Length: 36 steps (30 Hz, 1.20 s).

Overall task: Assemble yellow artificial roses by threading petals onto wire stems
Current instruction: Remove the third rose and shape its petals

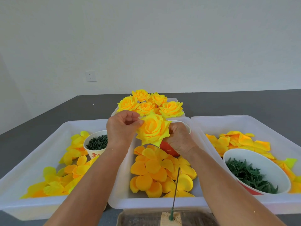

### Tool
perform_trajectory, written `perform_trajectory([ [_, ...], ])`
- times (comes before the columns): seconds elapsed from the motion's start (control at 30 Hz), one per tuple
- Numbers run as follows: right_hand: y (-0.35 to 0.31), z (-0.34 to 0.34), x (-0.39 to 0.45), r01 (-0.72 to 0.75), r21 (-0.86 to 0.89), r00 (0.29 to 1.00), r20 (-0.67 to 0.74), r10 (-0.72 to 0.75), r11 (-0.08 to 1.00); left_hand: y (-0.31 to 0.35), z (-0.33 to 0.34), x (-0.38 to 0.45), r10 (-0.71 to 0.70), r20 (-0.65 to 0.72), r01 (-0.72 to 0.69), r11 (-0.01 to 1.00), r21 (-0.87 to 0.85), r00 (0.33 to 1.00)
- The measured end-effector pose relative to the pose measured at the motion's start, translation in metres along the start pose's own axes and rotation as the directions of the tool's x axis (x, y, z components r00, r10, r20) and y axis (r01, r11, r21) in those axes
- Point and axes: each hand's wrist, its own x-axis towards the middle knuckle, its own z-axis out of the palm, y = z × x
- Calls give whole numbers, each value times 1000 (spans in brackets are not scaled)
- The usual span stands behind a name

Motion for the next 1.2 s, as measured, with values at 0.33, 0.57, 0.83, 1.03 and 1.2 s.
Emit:
perform_trajectory([
  [0.33, 1, -3, 4, 55, 46, 984, -170, -46, 997, 4, -1, 3, -414, 324, 520, 754, -402, 851],
  [0.57, 4, 0, 6, 6, -71, 996, -83, -11, 997, 2, -1, 3, -330, 167, 367, 879, -305, 929],
  [0.83, 2, 2, 1, 2, 26, 999, -38, -1, 1000, 2, 1, 1, -40, 102, 54, 989, -140, 994],
  [1.03, 4, 0, 7, -28, -7, 991, -129, 27, 1000, 6, 0, -1, -121, 287, 227, 900, -372, 950],
  [1.2, 4, 0, 6, -30, 26, 988, -153, 33, 999, 6, 1, -1, -109, 268, 194, 928, -318, 957],
])
